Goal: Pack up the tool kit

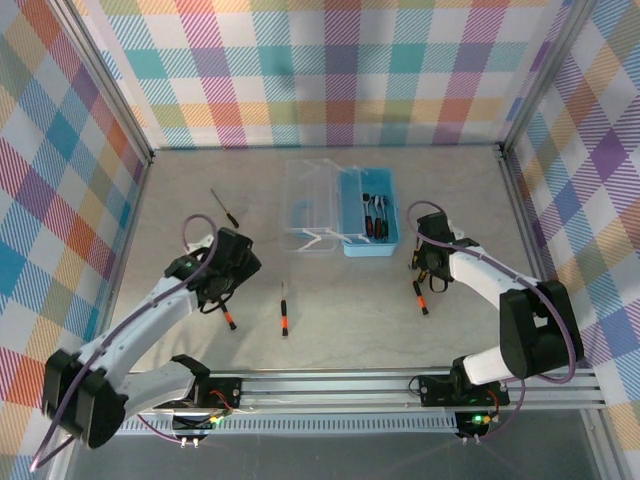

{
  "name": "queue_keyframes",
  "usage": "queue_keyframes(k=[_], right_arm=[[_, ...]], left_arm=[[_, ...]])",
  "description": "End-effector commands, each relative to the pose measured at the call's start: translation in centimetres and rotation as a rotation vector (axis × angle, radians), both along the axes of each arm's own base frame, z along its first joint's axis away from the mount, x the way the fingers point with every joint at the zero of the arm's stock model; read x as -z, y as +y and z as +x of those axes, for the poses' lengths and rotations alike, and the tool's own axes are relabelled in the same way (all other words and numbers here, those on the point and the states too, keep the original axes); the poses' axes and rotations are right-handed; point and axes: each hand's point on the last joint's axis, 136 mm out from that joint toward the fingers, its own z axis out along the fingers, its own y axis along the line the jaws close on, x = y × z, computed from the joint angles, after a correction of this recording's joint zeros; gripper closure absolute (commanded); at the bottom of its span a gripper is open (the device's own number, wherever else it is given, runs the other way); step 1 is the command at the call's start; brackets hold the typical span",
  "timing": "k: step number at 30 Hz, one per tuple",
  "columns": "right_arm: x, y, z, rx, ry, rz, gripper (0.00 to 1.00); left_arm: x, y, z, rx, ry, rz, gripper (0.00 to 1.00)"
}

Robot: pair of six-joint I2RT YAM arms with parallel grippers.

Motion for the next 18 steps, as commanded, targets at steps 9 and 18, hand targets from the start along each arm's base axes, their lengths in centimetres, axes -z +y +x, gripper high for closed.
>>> queue_keyframes(k=[9, 18], right_arm=[[1.9, 0.3, -1.8, 0.011, 0.091, 0.069, 0.56], [2.9, 1.2, -1.7, -0.043, 0.113, 0.143, 0.57]], left_arm=[[-1.0, 2.6, -4.3, 0.016, -0.068, -0.012, 0.08], [-1.9, 4.1, -6.2, 0.004, -0.128, -0.01, 0.06]])
